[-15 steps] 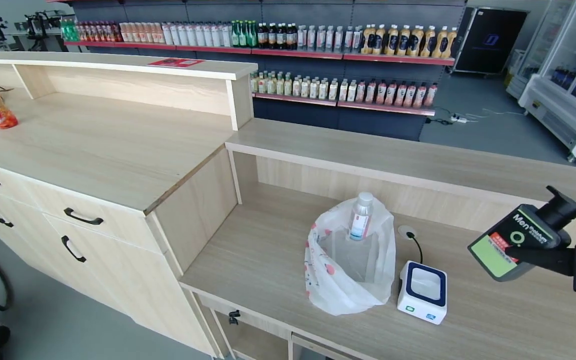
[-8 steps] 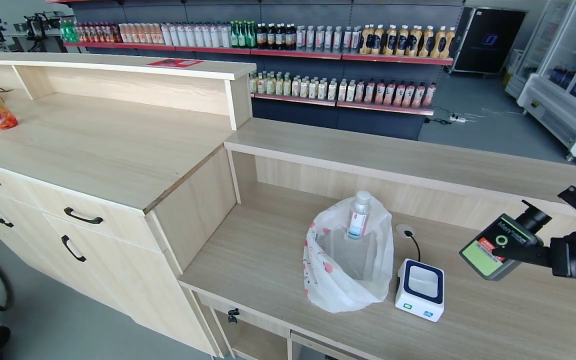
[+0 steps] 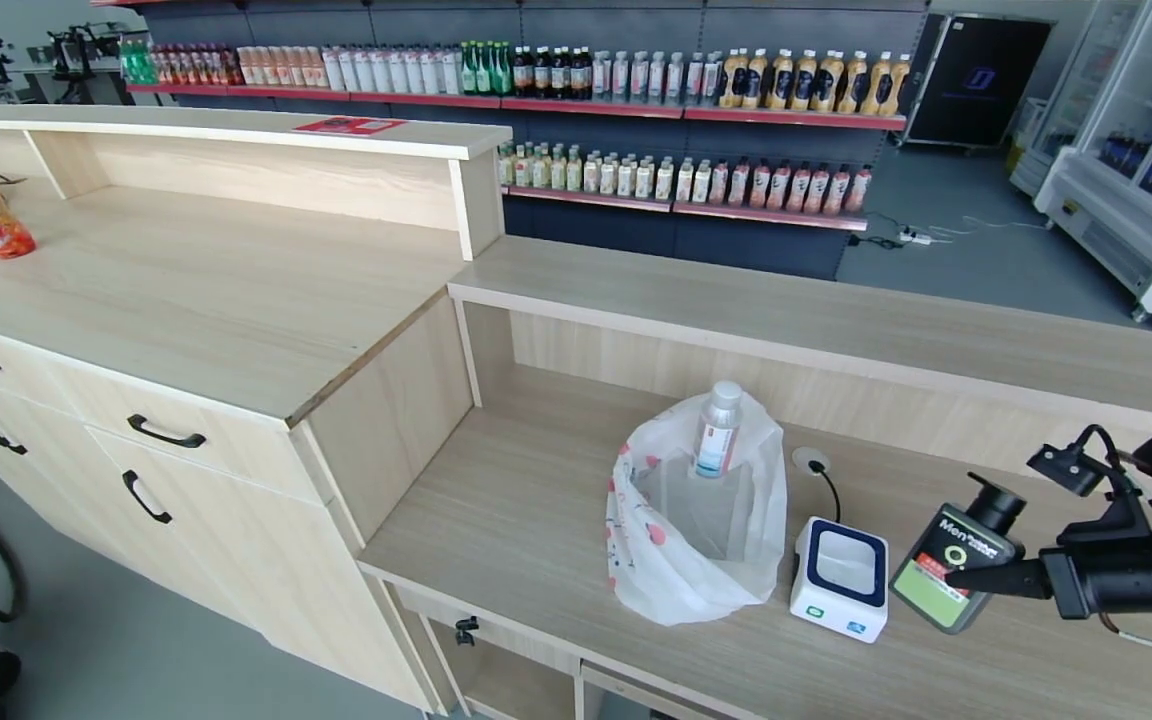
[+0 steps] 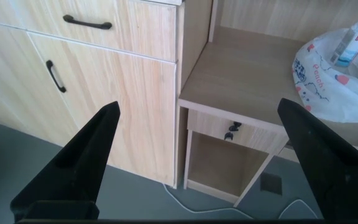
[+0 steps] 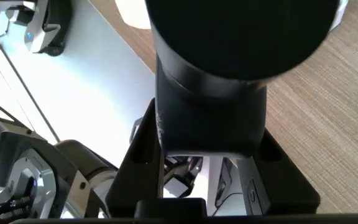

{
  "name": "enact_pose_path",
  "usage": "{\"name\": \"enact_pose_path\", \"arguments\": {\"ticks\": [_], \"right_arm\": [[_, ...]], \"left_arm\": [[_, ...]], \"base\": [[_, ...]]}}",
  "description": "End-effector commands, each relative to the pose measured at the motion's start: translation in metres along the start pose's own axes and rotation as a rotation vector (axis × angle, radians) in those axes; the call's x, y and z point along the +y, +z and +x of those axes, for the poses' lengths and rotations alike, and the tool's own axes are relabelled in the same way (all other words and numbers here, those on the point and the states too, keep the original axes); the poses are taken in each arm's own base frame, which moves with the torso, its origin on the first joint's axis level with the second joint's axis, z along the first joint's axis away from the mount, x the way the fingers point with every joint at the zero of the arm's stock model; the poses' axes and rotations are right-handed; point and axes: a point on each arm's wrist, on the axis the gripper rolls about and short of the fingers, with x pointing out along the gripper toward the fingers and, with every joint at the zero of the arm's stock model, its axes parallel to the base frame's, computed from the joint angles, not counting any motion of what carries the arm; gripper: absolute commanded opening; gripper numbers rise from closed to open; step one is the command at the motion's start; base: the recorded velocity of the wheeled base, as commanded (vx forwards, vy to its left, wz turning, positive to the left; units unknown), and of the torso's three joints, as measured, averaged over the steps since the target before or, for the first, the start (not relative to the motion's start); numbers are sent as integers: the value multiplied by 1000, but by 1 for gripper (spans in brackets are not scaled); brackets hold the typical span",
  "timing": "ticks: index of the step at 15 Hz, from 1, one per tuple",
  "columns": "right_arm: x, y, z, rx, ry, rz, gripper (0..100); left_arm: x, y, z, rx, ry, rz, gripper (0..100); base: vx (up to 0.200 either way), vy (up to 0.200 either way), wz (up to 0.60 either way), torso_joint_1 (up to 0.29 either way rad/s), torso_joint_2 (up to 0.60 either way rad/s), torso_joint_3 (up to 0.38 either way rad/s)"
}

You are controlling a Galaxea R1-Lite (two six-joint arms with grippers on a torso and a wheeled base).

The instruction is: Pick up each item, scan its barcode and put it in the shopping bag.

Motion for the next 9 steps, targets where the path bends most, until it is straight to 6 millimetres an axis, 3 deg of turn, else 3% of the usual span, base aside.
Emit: {"name": "enact_pose_path", "arguments": {"ticks": [1,9], "right_arm": [[-6,0,9,19,14,10,0],[-11,19,29,55,1,-65,0]], "left_arm": [[0,0,0,1,1,-1,100],[0,0,0,1,1,-1,100]], "base": [[0,0,0,0,0,0],[0,0,0,0,0,0]]}}
